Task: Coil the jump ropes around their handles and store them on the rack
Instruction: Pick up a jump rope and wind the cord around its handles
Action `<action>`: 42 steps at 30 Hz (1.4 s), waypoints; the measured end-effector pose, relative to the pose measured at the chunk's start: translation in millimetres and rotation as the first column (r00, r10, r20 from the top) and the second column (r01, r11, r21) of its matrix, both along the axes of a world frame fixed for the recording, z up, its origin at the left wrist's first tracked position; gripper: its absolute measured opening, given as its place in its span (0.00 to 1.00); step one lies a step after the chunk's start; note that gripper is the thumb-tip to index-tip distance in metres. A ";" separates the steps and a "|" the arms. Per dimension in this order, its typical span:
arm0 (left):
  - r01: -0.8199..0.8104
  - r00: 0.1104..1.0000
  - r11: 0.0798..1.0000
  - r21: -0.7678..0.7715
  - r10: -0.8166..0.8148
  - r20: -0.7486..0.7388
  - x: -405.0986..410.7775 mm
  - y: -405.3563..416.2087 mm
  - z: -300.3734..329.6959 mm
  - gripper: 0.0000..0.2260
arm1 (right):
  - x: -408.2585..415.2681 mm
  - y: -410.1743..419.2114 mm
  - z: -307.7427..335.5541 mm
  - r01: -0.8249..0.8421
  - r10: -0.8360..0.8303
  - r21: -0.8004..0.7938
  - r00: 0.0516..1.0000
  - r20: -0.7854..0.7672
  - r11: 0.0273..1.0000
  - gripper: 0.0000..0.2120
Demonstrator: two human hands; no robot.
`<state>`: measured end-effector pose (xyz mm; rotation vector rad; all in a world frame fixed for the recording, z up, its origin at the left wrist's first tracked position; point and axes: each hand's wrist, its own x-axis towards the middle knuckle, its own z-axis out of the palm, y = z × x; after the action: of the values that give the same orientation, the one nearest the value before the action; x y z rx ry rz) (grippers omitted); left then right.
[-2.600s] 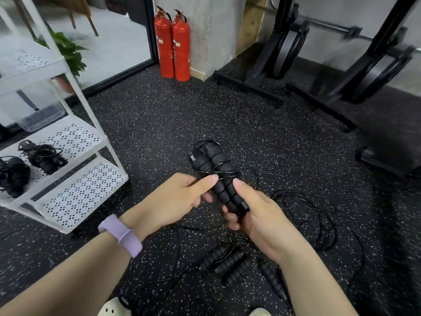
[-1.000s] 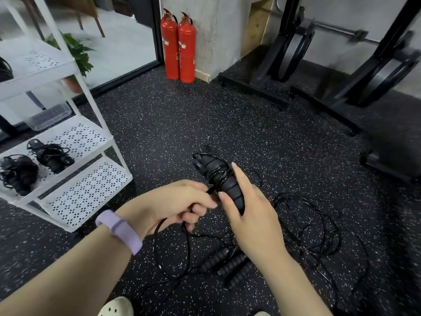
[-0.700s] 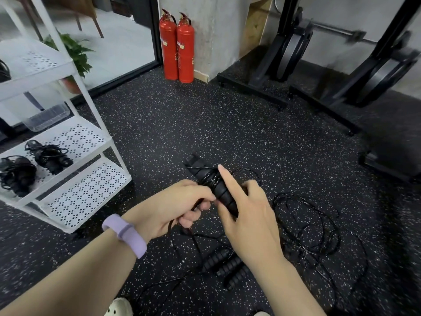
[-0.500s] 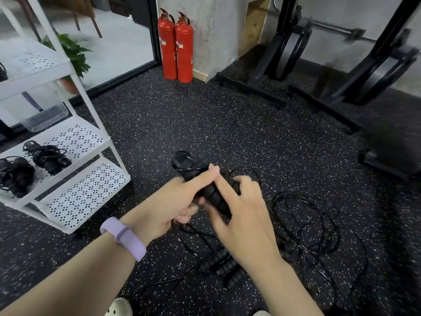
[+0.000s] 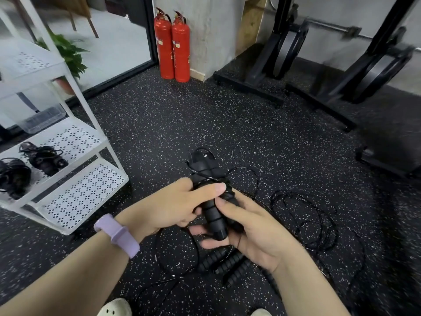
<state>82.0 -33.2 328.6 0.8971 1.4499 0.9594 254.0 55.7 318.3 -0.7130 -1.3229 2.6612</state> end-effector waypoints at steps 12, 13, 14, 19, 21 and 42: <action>0.189 0.981 0.979 -0.070 -0.192 -0.038 -13.2 -1.8 14.8 0.30 | 6.4 6.9 -2.0 0.146 -0.147 0.254 0.989 -0.017 0.956 0.16; 0.171 0.985 0.982 -0.081 -0.172 -0.005 -13.6 -3.2 14.2 0.33 | 7.1 8.8 -2.2 0.167 -0.167 0.233 0.986 -0.019 0.958 0.15; 0.147 0.989 0.986 -0.084 -0.145 0.023 -13.5 -3.4 13.8 0.36 | 7.5 10.2 -3.0 0.186 -0.186 0.219 0.982 -0.022 0.958 0.15; -0.012 0.998 0.996 -0.093 0.018 0.064 -12.2 8.3 13.3 0.44 | 6.1 13.7 -6.5 0.274 -0.272 0.137 0.962 -0.031 0.952 0.17; -0.044 0.997 0.995 -0.086 0.049 0.052 -13.9 8.8 10.5 0.35 | 5.9 16.8 -6.5 0.355 -0.353 0.047 0.935 -0.043 0.934 0.18; -0.611 0.730 0.784 0.111 0.612 -0.304 -43.0 -6.7 -9.9 0.22 | 26.7 49.8 -10.3 0.729 -0.732 0.081 0.681 0.013 0.679 0.14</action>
<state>39.0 -40.0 318.8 0.5868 2.1076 1.3393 280.7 105.6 308.0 -1.0284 -0.8512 1.9362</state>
